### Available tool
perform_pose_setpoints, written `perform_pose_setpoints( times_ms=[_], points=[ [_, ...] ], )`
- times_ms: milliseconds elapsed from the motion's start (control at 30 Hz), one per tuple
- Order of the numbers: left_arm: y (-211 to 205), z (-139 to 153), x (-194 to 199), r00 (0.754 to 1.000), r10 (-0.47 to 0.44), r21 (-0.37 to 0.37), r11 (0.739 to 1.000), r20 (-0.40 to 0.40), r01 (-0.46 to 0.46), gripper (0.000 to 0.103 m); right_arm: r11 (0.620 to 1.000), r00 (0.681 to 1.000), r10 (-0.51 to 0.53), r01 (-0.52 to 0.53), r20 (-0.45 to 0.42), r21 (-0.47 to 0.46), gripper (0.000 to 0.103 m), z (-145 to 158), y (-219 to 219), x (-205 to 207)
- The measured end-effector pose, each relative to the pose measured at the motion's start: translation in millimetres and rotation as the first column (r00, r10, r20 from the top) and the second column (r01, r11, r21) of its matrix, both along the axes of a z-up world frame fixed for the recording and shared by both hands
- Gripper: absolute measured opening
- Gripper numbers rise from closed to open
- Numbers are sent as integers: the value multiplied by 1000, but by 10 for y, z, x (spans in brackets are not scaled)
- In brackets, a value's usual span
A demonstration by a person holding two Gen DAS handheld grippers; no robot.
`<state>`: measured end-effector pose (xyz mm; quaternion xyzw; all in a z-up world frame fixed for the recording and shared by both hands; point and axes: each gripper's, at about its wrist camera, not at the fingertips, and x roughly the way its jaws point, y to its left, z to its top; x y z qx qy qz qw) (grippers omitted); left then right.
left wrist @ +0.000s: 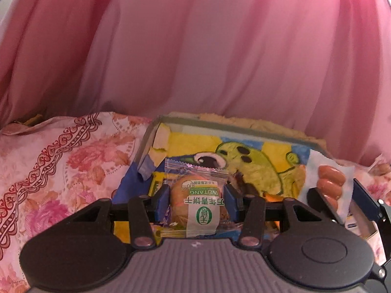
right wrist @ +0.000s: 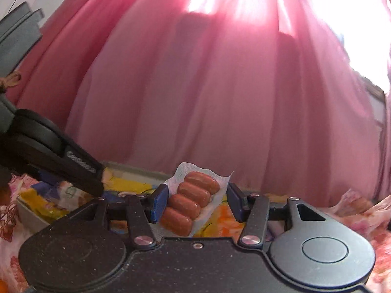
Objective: Organize snacks
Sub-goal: 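Carry both snacks over the grey tray and open both tools inside, then lift both open tools away from the tray back toward the remaining snacks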
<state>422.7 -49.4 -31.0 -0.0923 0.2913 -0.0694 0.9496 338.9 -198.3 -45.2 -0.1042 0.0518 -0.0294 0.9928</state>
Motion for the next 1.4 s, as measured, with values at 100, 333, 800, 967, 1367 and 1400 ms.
perform_pose_setpoints(
  times_ms=[100, 333, 800, 967, 1367, 1400],
  points=[
    [6, -34, 37, 1000, 3, 16, 1000, -8, -3, 51, 1000, 999, 18, -17, -29, 13, 54, -45, 25, 44],
    [25, -55, 68, 1000, 11, 15, 1000, -20, -10, 51, 999, 997, 26, -23, -79, 41, 56, -69, 30, 132],
    [75, 204, -138, 999, 24, 3, 1000, 25, -24, 90, 998, 998, 20, -16, -63, 58, 94, 26, 10, -3],
    [188, 432, -382, 995, 65, -7, 998, 76, -65, 100, 994, 999, 2, 2, -32, 112, 102, 285, -69, -195],
    [489, 653, -1296, 980, 128, -45, 991, 149, -123, 102, 990, 1000, 3, -7, 24, 144, 102, 715, -73, -1080],
    [509, 642, -1377, 980, 132, -45, 991, 152, -126, 102, 990, 1000, 2, -5, 24, 143, 102, 728, -66, -1163]
  ],
)
